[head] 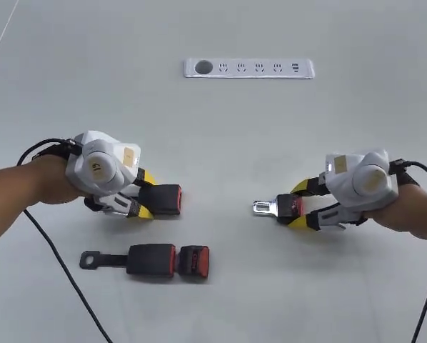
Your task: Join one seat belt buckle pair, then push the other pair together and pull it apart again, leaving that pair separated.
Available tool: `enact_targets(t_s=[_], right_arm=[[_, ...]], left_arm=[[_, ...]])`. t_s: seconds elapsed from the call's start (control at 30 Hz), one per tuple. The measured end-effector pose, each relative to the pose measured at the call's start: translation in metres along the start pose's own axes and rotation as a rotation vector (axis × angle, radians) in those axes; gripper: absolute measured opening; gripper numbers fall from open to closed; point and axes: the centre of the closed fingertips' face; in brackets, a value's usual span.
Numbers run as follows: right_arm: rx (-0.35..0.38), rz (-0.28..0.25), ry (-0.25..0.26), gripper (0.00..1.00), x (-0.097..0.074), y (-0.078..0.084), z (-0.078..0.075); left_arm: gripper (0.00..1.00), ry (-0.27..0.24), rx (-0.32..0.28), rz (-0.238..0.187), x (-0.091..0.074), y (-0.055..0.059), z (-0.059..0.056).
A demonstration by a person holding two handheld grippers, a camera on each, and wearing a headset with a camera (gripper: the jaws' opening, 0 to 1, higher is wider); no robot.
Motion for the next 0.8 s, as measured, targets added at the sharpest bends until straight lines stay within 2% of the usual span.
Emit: enact_targets(t_s=[0.17,0.8], right_arm=[[0.028,-0.042,0.013,0.34,0.002,-0.003,-0.004],[0.005,-0.066,0.000,0.34,0.026,-0.029,-0.007]], left_arm=[[0.33,0.000,-0.002,0.000,-0.001,0.000,0.002],[0.33,0.000,-0.011,0.013,-0.001,0.001,0.005]])
Point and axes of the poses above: the centre of the closed fingertips' face, and the gripper's own axes: x roughly forward along the fingers, z roughly to its left, y roughly out of its underside, and after that the axes turned 2 degrees about y, right-handed
